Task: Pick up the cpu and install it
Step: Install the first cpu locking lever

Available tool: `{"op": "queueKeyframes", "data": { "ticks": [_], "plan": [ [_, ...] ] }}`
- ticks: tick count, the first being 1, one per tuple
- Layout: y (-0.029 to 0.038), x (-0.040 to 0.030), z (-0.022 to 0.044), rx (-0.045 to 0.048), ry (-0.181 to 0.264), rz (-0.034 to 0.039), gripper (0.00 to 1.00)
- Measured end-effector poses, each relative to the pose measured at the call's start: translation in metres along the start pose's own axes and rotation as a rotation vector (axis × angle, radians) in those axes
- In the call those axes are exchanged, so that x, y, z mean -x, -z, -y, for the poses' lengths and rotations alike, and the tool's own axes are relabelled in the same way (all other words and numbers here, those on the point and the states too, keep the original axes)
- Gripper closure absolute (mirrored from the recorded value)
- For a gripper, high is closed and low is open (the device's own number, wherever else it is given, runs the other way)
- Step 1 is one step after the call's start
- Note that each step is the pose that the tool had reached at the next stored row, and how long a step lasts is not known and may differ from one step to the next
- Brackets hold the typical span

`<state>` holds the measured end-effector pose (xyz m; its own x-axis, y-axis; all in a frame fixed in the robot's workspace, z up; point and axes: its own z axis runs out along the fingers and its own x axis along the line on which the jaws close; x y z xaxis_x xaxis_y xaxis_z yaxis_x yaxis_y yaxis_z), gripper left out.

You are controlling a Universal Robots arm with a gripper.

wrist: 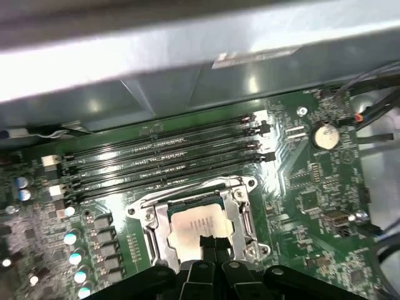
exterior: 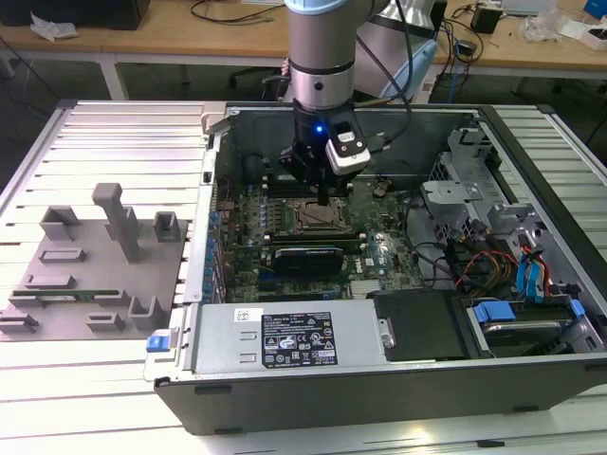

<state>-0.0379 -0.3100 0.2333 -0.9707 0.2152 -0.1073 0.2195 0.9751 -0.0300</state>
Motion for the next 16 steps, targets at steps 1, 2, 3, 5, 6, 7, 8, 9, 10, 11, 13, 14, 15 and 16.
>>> {"op": "queueKeyframes", "data": {
  "ticks": [1, 2, 3, 5, 6, 7, 8, 9, 10, 11, 13, 14, 15, 16],
  "plan": [
    [-0.0001, 0.0001, 0.0000, -0.0009, 0.001, 0.0003, 0.89],
    [0.0000, 0.0002, 0.0000, -0.0046, 0.004, 0.0008, 0.89],
    [0.0000, 0.0003, 0.0000, -0.0097, 0.011, 0.0014, 0.89],
    [0.0000, 0.0003, -0.0001, -0.0214, 0.036, 0.0039, 0.89],
    [0.0000, 0.0003, 0.0000, -0.0270, 0.052, 0.0051, 0.89],
    [0.0000, 0.0003, 0.0000, -0.0311, 0.068, 0.0064, 0.89],
    [0.0000, 0.0003, 0.0000, -0.0321, 0.095, 0.0081, 0.89],
    [0.0000, 0.0003, 0.0000, -0.0297, 0.117, 0.0093, 0.89],
    [0.0000, 0.0003, 0.0000, -0.0275, 0.137, 0.0103, 0.89],
    [0.0000, 0.0003, 0.0000, -0.0259, 0.152, 0.0111, 0.89],
    [-0.0001, 0.0003, -0.0001, -0.0240, 0.166, 0.0119, 0.89],
    [-0.0001, 0.0003, -0.0001, -0.0241, 0.166, 0.0119, 0.89],
    [0.0000, 0.0003, 0.0000, -0.0242, 0.166, 0.0118, 0.89],
    [0.0000, 0.0003, 0.0000, -0.0242, 0.166, 0.0119, 0.89]
  ]
}}
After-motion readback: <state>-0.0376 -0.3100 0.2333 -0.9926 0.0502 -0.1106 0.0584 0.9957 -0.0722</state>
